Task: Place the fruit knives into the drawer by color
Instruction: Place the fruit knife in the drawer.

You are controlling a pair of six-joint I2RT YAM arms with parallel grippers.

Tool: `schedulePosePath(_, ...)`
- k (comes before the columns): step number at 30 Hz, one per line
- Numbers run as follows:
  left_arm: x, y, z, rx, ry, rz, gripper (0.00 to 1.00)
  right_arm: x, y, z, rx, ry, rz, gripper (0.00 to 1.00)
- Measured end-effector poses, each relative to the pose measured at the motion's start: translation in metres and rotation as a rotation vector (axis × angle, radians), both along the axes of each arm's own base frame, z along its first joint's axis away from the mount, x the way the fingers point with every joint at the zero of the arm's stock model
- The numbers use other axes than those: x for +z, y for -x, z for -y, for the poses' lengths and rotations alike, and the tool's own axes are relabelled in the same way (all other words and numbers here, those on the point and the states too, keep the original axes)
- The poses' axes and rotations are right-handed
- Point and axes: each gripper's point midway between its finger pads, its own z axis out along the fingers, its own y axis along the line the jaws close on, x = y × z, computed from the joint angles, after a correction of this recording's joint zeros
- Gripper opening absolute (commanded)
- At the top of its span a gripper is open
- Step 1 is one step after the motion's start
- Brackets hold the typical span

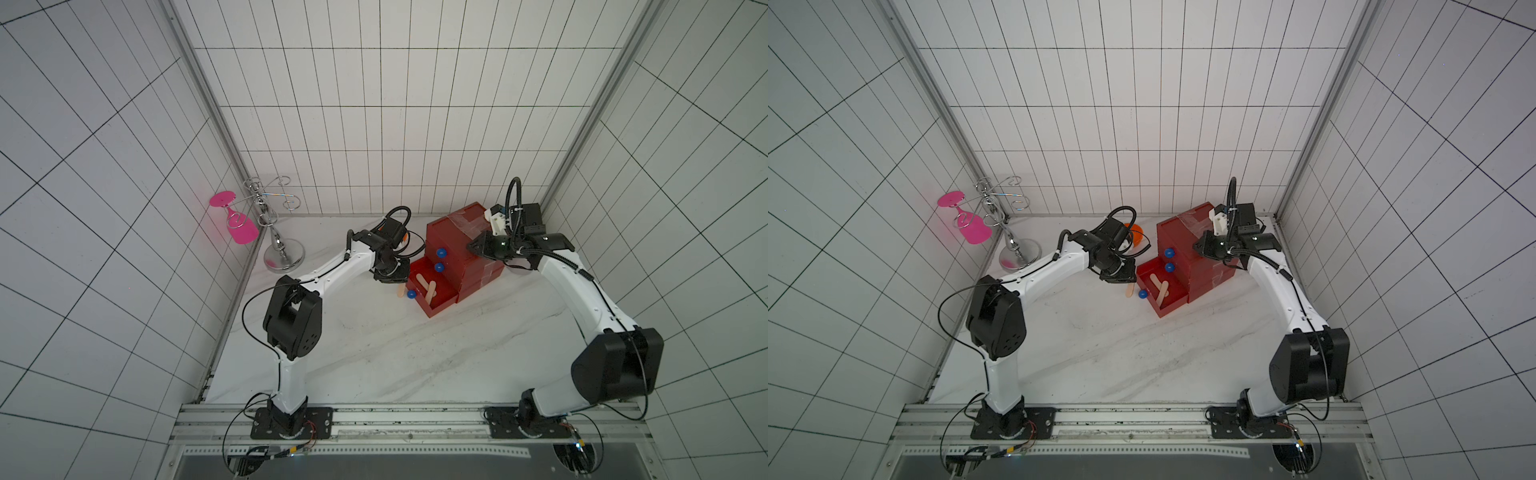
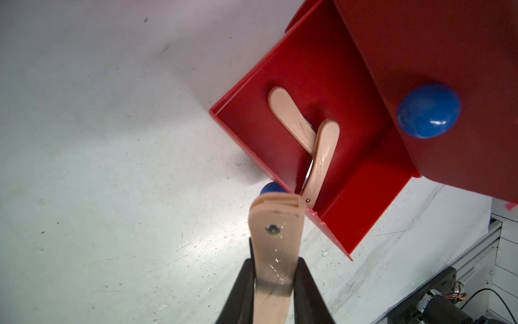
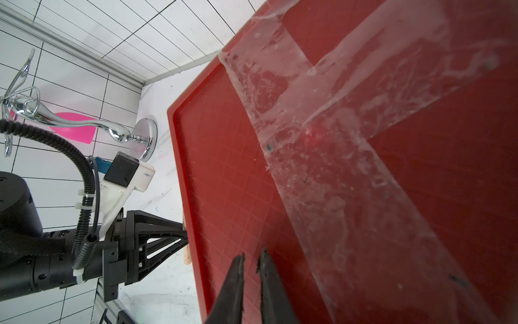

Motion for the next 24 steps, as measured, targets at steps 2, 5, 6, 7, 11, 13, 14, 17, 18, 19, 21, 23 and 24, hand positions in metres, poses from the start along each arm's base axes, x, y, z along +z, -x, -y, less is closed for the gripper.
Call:
schedulePosePath(2, 0.0, -0.002, 0.005, 0.008, 0.019, -0.001, 0.23, 0.0, 0.0, 0.0, 0.0, 0.0, 0.0, 0.16)
schedulePosePath(5, 0.002, -0.003, 0.01, 0.021, 0.046, -0.003, 0.23, 0.0, 0.0, 0.0, 0.0, 0.0, 0.0, 0.16)
schedulePosePath(6, 0.003, -0.005, 0.012, 0.026, 0.055, -0.001, 0.23, 0.0, 0.0, 0.0, 0.0, 0.0, 0.0, 0.16)
schedulePosePath(7, 0.004, -0.006, 0.014, 0.031, 0.066, 0.002, 0.23, 0.0, 0.0, 0.0, 0.0, 0.0, 0.0, 0.16)
schedulePosePath(11, 0.007, -0.012, 0.024, 0.049, 0.113, 0.003, 0.23, 0.0, 0.0, 0.0, 0.0, 0.0, 0.0, 0.16)
schedulePosePath(13, 0.007, -0.016, 0.03, 0.057, 0.136, 0.002, 0.23, 0.0, 0.0, 0.0, 0.0, 0.0, 0.0, 0.16)
schedulePosePath(14, 0.005, -0.017, 0.032, 0.061, 0.146, -0.001, 0.23, 0.0, 0.0, 0.0, 0.0, 0.0, 0.0, 0.16)
schedulePosePath(17, 0.001, -0.02, 0.037, 0.073, 0.164, -0.011, 0.23, 0.0, 0.0, 0.0, 0.0, 0.0, 0.0, 0.16)
schedulePosePath(18, 0.0, -0.021, 0.038, 0.075, 0.169, -0.014, 0.23, 0.0, 0.0, 0.0, 0.0, 0.0, 0.0, 0.16)
schedulePosePath(19, -0.002, -0.022, 0.04, 0.078, 0.174, -0.017, 0.23, 0.0, 0.0, 0.0, 0.0, 0.0, 0.001, 0.16)
schedulePosePath(21, -0.005, -0.023, 0.043, 0.082, 0.182, -0.023, 0.23, 0.0, 0.0, 0.0, 0.0, -0.001, 0.001, 0.16)
schedulePosePath(23, -0.009, -0.025, 0.047, 0.088, 0.193, -0.029, 0.23, 0.0, 0.0, 0.0, 0.0, -0.001, 0.001, 0.16)
schedulePosePath(24, -0.01, -0.026, 0.049, 0.091, 0.198, -0.033, 0.23, 0.0, 0.0, 0.0, 0.0, -0.001, 0.001, 0.16)
